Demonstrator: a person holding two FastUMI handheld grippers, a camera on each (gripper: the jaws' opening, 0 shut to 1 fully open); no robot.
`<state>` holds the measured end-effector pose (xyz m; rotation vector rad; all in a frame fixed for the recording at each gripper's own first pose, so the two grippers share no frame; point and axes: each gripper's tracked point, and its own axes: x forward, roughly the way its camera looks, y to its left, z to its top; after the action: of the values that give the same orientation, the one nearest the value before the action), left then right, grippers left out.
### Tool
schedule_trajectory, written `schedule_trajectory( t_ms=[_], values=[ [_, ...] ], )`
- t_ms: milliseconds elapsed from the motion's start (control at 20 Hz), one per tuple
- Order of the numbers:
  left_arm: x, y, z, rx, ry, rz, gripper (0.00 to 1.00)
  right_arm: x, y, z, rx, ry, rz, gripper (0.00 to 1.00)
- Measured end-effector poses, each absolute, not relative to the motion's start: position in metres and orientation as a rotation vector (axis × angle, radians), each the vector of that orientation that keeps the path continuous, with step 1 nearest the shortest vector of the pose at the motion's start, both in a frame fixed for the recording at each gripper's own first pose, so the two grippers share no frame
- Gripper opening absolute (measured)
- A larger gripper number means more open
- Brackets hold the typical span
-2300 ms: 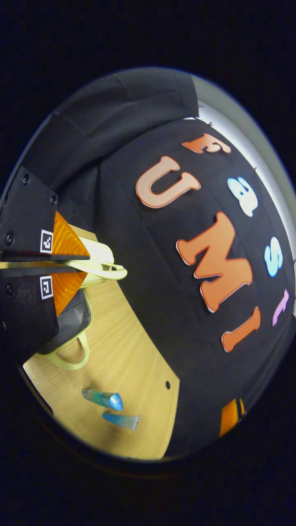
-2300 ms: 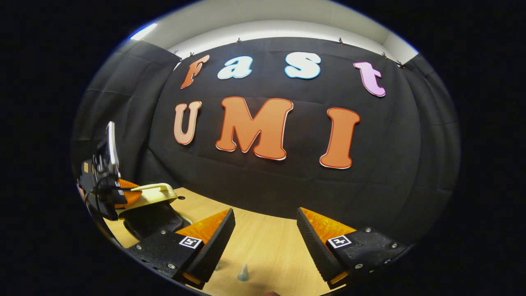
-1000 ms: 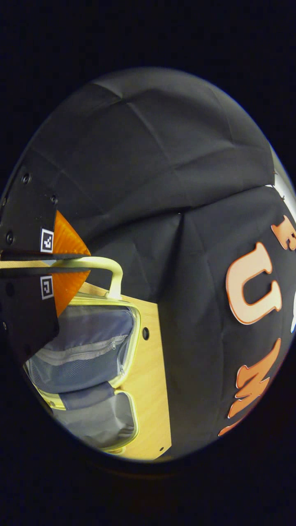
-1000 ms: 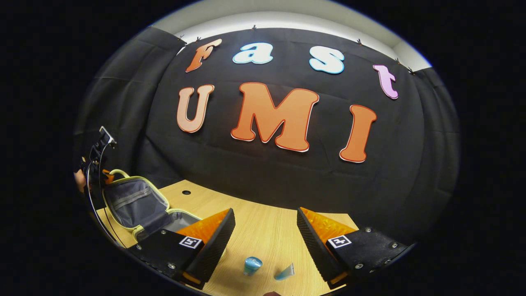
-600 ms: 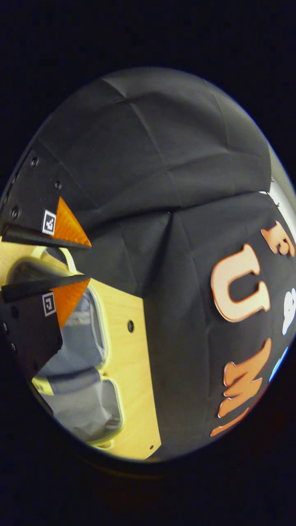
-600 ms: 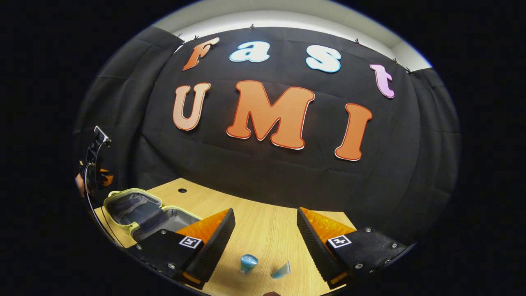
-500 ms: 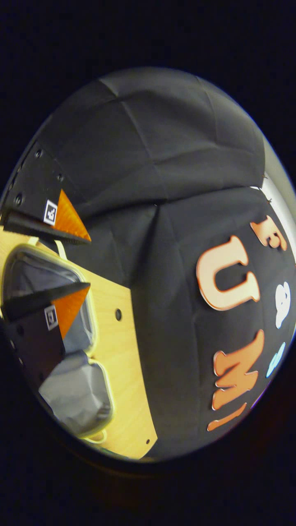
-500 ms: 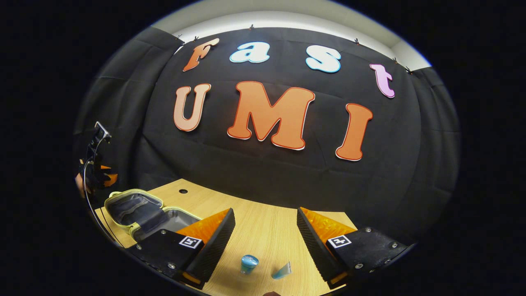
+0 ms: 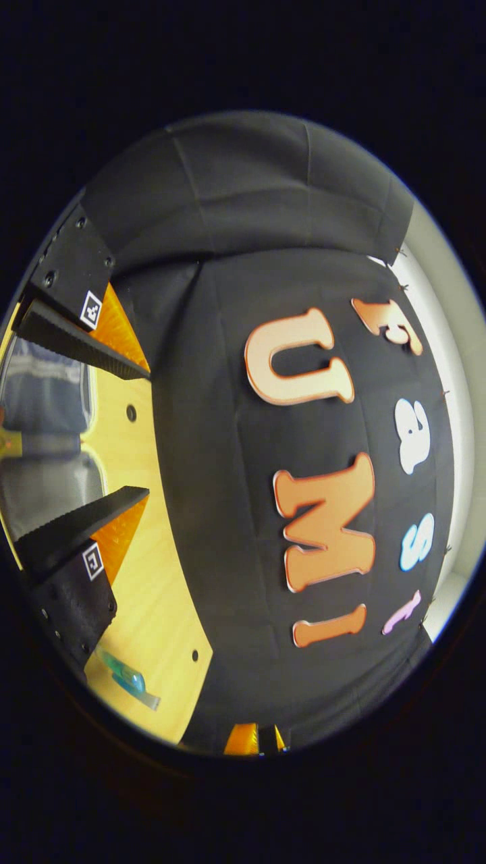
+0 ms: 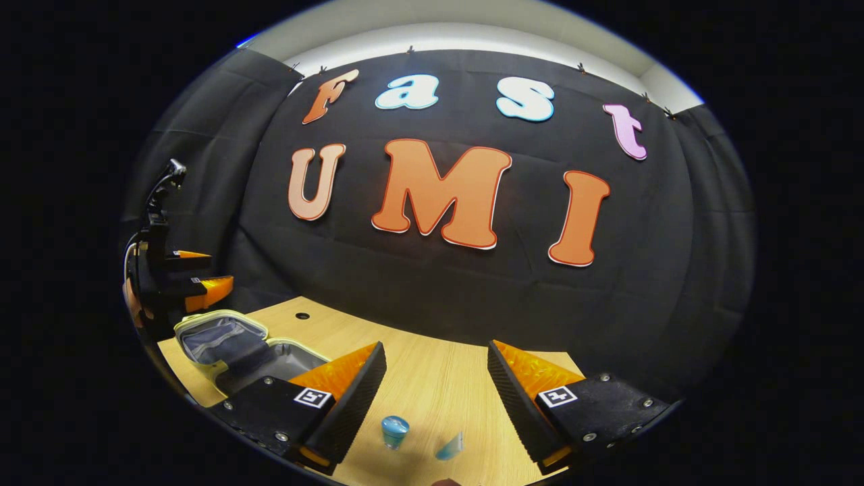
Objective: First open the suitcase, pack the skin care products into it, and then close the suitcase.
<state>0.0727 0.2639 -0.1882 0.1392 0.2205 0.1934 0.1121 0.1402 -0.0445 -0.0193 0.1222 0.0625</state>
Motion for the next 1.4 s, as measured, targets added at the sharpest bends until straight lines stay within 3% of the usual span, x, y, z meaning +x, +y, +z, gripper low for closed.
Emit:
schedule_trajectory(
  t_ms=[600,1250,1400],
  values=[
    [0.075,0.041,-0.251,0.114,0.285,-0.11,0.98,0.092,0.087,-0.074,-0.023,0.174,0.076,0.95],
    [0.076,-0.082,-0.356,0.075,0.445,-0.258,0.99,0.083,0.051,-0.096,-0.081,0.186,0.102,0.96],
    [0.088,-0.088,-0.379,0.033,0.488,-0.253,0.94,0.082,0.047,-0.108,-0.083,0.2,0.11,0.96]
  ],
)
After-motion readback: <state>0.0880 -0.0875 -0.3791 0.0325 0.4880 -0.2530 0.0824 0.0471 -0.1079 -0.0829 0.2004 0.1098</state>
